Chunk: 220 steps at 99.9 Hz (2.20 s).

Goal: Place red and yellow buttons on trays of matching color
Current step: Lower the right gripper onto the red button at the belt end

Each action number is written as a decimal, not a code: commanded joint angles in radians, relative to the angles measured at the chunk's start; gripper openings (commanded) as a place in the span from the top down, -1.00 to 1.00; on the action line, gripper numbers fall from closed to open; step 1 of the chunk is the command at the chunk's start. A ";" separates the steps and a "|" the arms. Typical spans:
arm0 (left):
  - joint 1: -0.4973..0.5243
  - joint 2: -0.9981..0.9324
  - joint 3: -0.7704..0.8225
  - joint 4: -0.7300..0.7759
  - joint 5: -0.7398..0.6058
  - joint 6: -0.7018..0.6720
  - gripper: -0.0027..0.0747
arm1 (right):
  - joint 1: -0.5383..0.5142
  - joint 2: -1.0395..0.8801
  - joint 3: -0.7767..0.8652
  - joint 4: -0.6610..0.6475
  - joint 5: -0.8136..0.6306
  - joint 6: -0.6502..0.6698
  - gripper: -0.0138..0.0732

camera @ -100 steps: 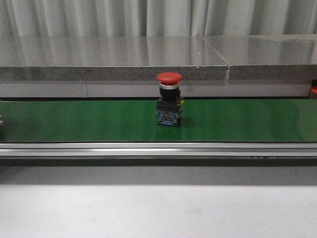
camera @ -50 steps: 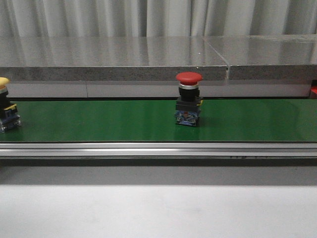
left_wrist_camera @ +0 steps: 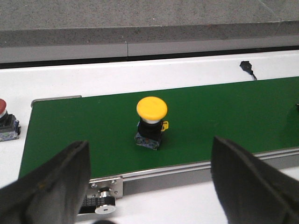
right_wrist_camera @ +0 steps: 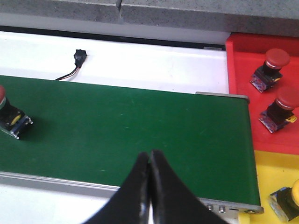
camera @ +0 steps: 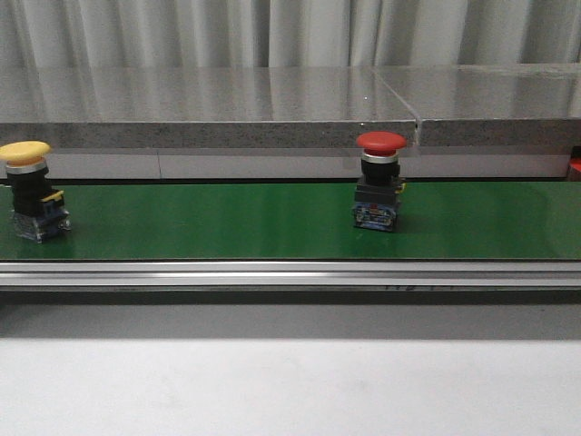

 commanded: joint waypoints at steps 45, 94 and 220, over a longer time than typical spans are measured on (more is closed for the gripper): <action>-0.008 -0.097 0.063 -0.016 -0.074 -0.011 0.98 | 0.001 -0.005 -0.025 0.018 -0.058 -0.006 0.84; -0.008 -0.097 0.063 -0.016 -0.074 -0.011 0.98 | 0.001 -0.004 -0.025 0.024 -0.057 -0.006 -0.81; -0.008 -0.097 0.063 -0.016 -0.074 -0.011 0.98 | 0.167 0.587 -0.240 0.099 0.012 -0.089 -0.78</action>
